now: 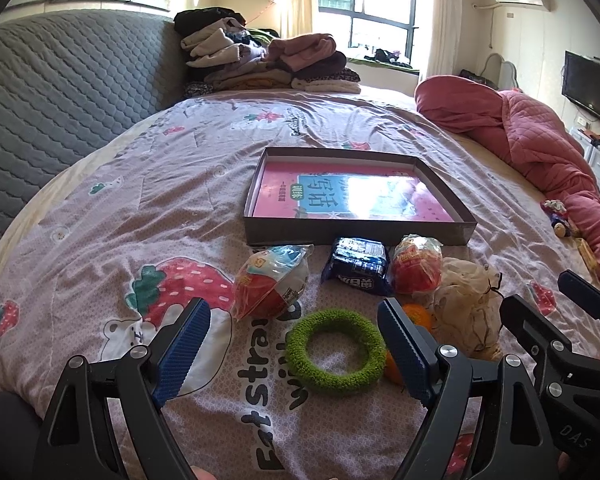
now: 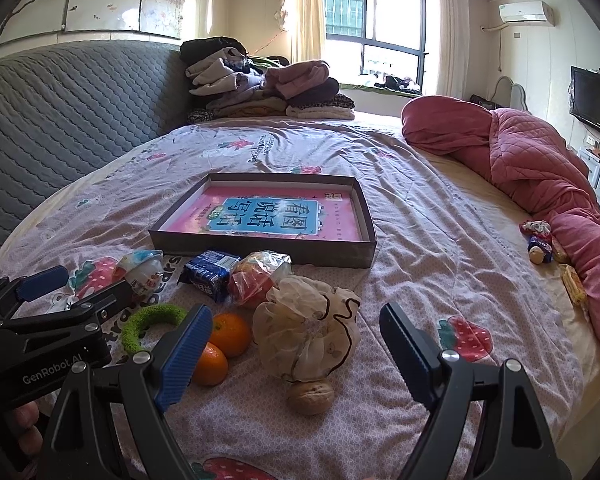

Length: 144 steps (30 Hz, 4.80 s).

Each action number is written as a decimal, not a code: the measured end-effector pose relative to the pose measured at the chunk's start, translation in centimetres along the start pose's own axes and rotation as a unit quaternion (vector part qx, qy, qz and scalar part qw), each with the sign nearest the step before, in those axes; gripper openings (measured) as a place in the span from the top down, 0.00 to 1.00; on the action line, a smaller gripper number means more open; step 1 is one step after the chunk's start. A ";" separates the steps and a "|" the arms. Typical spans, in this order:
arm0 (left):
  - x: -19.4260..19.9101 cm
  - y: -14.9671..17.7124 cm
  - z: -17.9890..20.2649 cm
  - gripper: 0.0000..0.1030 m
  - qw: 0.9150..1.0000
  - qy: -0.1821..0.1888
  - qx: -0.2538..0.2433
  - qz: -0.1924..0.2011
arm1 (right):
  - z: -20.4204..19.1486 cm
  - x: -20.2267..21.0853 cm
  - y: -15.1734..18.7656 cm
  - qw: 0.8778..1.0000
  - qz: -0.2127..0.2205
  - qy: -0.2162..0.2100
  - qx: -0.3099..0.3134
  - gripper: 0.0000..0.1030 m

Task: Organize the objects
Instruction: 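Move left tool toward green fuzzy ring while right tool moves toward walnut, then close left tool on green fuzzy ring while right tool grasps the walnut, then carry green ring with left tool over the book tray while right tool carries walnut there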

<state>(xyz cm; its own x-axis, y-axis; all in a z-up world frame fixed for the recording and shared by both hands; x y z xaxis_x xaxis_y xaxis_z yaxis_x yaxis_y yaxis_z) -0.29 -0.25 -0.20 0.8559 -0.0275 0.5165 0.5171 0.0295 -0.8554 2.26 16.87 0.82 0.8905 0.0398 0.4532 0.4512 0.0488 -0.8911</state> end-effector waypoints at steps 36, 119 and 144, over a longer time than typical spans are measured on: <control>0.6 2.4 -0.6 0.16 0.999 0.015 -0.010 -0.039 | 0.3 1.1 1.2 1.000 -0.018 -0.008 -0.003 0.17; -5.1 4.8 -1.4 0.88 0.991 0.072 0.022 -0.110 | 2.4 -2.8 6.4 0.995 -0.096 -0.022 -0.025 0.65; 0.0 2.8 -0.9 0.88 0.993 0.090 0.023 -0.067 | 1.0 0.9 3.2 0.999 -0.017 -0.048 -0.009 0.65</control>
<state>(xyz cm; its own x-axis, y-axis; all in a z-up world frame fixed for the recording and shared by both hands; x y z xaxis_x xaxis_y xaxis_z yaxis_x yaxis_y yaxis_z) 1.13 -1.02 -2.62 0.7656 -0.2118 0.6075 0.6304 0.0588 -0.7740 4.44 18.07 -1.64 0.8657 0.1344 0.4821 0.4824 0.0332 -0.8753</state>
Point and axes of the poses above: each gripper's, at about its wrist camera, not at the fingertips, and x roughly against the way its jaws point, z to its right, y to its underside, the point moved 1 cm from there along -x, roughly the way its jaws point, and after that the axes turned 10 degrees about z, right-handed, at the moved point
